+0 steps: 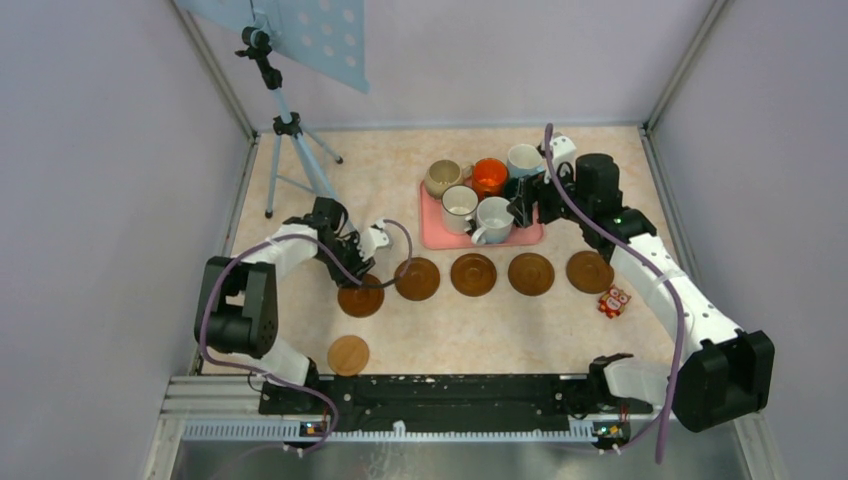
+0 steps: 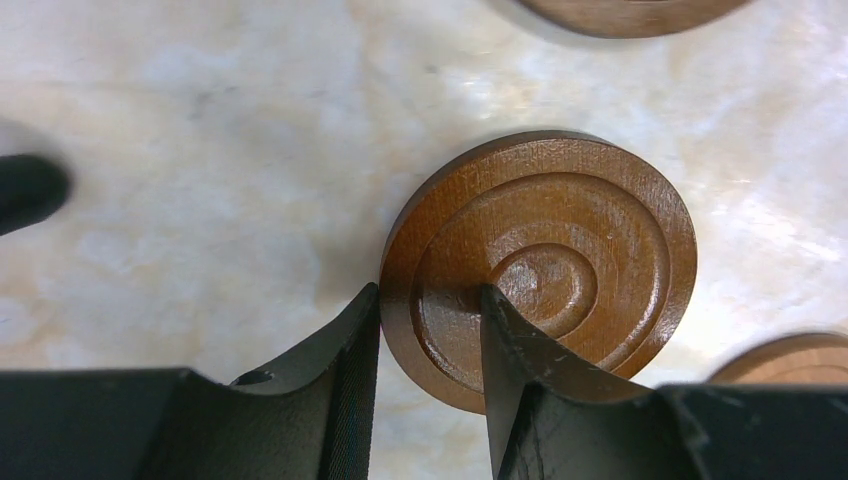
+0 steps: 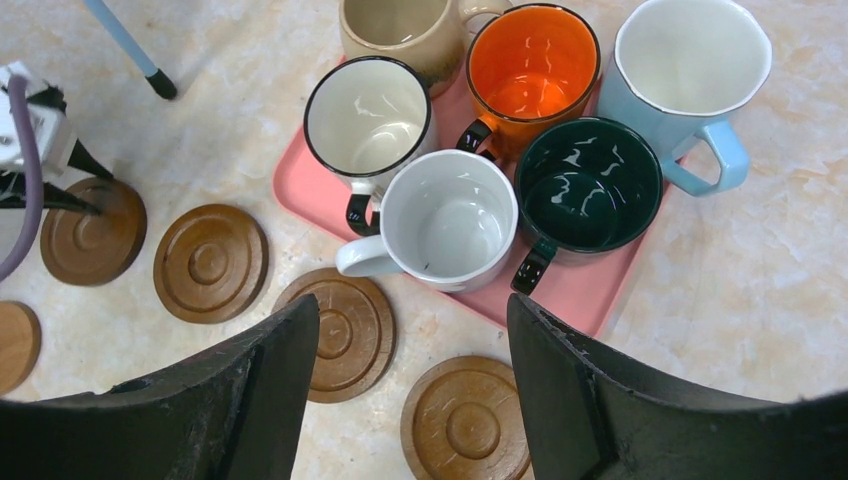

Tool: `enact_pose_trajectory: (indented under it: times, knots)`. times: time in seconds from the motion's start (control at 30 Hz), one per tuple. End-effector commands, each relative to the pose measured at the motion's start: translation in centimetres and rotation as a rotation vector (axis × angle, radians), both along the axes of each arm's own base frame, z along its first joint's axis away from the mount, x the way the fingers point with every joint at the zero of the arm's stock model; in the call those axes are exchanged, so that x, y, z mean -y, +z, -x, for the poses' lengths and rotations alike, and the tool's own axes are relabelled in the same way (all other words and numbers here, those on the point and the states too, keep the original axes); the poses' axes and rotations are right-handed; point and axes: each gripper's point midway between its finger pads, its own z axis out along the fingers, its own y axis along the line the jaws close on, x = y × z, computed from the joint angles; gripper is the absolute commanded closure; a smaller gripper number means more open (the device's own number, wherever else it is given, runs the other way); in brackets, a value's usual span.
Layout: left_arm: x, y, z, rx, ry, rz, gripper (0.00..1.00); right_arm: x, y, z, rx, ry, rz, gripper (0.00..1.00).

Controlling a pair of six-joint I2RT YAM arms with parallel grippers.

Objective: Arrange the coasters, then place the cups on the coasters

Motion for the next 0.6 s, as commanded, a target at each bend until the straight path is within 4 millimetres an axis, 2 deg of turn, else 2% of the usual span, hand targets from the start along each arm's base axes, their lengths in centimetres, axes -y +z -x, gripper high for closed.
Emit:
enact_pose_trajectory:
  times: [0.0, 0.2, 0.33, 0.4, 0.57]
  knots:
    - [-2.9, -0.5, -3.8, 0.073, 0.048, -0.088, 0.57, 0.0, 1.5, 0.0, 0.051, 0.004, -0.012, 0.32]
    - [-3.6, -0.3, -4.9, 0.077, 0.067, -0.086, 0.57, 0.3, 1.5, 0.2, 0.07, 0.014, 0.01, 0.32]
    - [-3.4, 0.5, -4.9, 0.074, 0.097, -0.056, 0.51, 0.2, 1.4, 0.3, 0.067, 0.017, 0.004, 0.32]
    - [-2.9, 1.6, -4.9, 0.077, 0.104, -0.026, 0.45, 0.1, 1.5, 0.3, 0.068, 0.019, 0.002, 0.32]
    - [-1.3, 6.0, -4.2, 0.095, 0.096, 0.076, 0.33, -0.1, 1.5, 0.2, 0.068, 0.029, 0.0, 0.32]
